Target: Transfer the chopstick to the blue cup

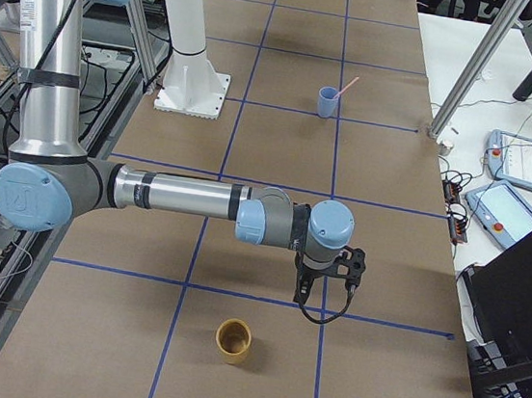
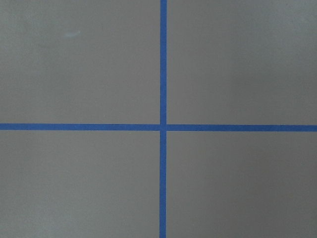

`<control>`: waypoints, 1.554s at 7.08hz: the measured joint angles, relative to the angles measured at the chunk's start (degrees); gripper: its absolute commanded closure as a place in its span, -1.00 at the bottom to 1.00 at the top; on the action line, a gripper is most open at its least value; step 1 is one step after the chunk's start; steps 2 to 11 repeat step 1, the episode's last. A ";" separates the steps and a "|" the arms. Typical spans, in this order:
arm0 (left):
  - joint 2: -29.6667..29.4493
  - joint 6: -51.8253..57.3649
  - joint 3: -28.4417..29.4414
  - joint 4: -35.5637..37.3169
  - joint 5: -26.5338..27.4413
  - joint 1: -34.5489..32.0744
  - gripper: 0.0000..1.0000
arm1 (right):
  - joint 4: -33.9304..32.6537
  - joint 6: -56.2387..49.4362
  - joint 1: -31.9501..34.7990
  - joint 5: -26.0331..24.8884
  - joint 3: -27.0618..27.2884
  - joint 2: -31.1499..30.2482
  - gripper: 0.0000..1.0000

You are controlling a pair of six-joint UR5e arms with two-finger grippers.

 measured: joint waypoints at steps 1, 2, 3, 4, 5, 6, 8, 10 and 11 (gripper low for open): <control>-0.02 0.03 0.02 -0.12 0.00 0.00 -0.96 | -0.01 0.01 0.03 -0.06 0.02 -0.01 -1.00; -0.02 0.03 0.02 -0.12 0.00 0.00 -0.96 | -0.01 0.01 0.03 -0.06 0.02 -0.01 -1.00; -0.02 0.03 0.02 -0.12 0.00 0.00 -0.96 | -0.01 0.01 0.03 -0.06 0.02 -0.01 -1.00; -0.02 0.03 0.02 -0.12 0.00 0.00 -0.96 | -0.01 0.01 0.03 -0.06 0.02 -0.01 -1.00; -0.02 0.03 0.02 -0.12 0.00 0.00 -0.96 | -0.01 0.01 0.03 -0.06 0.02 -0.01 -1.00; -0.02 0.03 0.02 -0.12 0.00 0.00 -0.96 | -0.01 0.01 0.03 -0.06 0.02 -0.01 -1.00; -0.02 0.03 0.02 -0.12 0.00 0.00 -0.96 | -0.01 0.01 0.03 -0.06 0.02 -0.01 -1.00; -0.02 0.03 0.02 -0.12 0.00 0.00 -0.96 | -0.01 0.01 0.03 -0.06 0.02 -0.01 -1.00; -0.02 0.03 0.02 -0.12 0.00 0.00 -0.96 | -0.01 0.01 0.03 -0.06 0.02 -0.01 -1.00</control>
